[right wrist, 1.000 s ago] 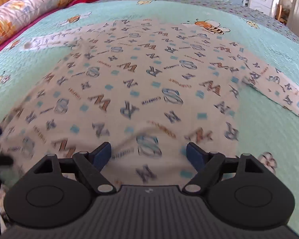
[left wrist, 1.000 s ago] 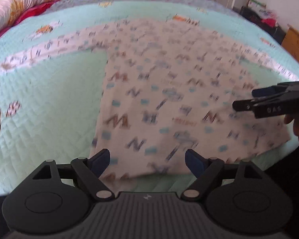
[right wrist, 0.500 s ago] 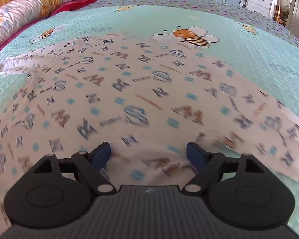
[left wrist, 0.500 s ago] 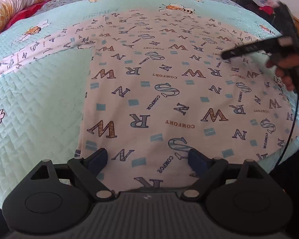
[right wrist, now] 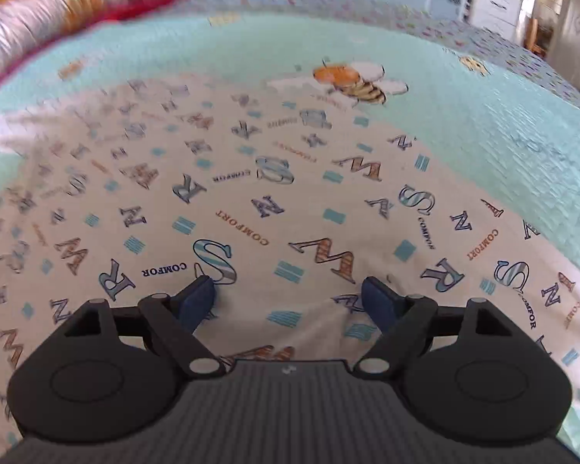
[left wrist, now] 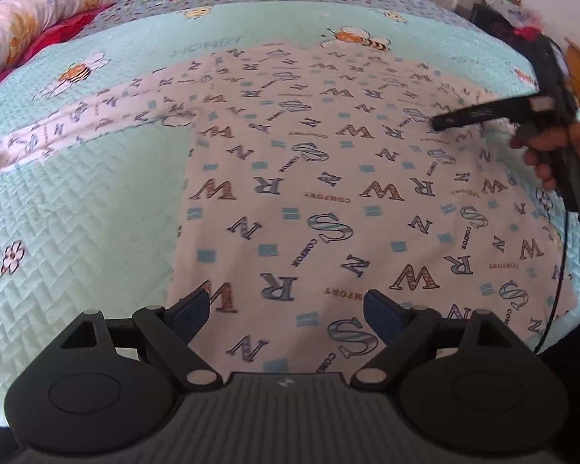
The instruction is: Fold clothes
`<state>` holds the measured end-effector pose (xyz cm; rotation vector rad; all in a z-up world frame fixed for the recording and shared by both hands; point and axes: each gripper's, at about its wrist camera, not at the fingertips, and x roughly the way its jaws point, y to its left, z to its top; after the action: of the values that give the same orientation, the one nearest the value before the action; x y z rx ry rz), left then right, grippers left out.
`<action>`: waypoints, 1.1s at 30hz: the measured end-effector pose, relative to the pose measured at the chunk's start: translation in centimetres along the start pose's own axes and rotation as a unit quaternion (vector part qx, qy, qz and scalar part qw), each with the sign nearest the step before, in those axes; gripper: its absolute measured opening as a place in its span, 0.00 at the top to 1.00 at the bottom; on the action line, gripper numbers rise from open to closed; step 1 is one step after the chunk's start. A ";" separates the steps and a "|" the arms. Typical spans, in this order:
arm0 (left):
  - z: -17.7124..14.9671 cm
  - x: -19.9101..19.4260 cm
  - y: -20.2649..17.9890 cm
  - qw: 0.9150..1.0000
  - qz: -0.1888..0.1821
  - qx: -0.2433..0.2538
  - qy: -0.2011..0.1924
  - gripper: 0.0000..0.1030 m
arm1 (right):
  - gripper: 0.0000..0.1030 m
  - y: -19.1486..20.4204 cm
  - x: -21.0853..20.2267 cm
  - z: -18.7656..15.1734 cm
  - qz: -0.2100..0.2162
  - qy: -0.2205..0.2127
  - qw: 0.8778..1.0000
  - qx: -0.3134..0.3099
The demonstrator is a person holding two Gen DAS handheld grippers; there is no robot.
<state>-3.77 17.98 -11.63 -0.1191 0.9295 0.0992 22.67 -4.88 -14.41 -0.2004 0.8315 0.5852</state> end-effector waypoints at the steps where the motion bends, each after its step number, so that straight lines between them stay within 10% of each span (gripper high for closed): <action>1: 0.3 -0.2 0.2 1.000 -0.007 -0.003 -0.007 0.13 | 0.20 -1.2 -0.8 -0.2 -0.010 -0.004 1.000 0.016; 4: 2.3 -0.2 0.1 0.999 -0.024 -0.001 -0.030 0.13 | 0.20 -3.7 -3.3 0.1 -0.104 -0.026 0.991 0.075; 8: 6.1 2.3 -1.4 0.999 -0.029 0.008 -0.041 0.13 | 0.20 -3.9 -3.9 2.7 -0.048 -0.078 0.988 0.125; 12: 7.3 4.8 -2.3 0.999 -0.028 0.013 -0.025 0.13 | 0.20 -1.8 1.8 5.4 -0.035 -0.038 0.995 0.087; 21: 5.2 6.3 -1.1 0.999 -0.034 0.010 0.008 0.13 | 0.26 -10.9 1.1 6.2 -0.116 -0.065 0.977 0.168; 28: 7.1 5.8 -1.5 0.999 -0.036 0.000 -0.005 0.13 | 0.23 -5.7 5.0 8.4 0.031 -0.031 0.988 0.148; 33: 6.2 3.5 2.5 0.999 -0.008 -0.027 -0.018 0.13 | 0.29 -8.3 6.3 9.1 -0.080 -0.035 0.983 0.164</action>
<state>2.90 21.48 -10.91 -0.1736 0.8902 0.1121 36.47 -5.62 -13.52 0.0545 0.8217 0.2973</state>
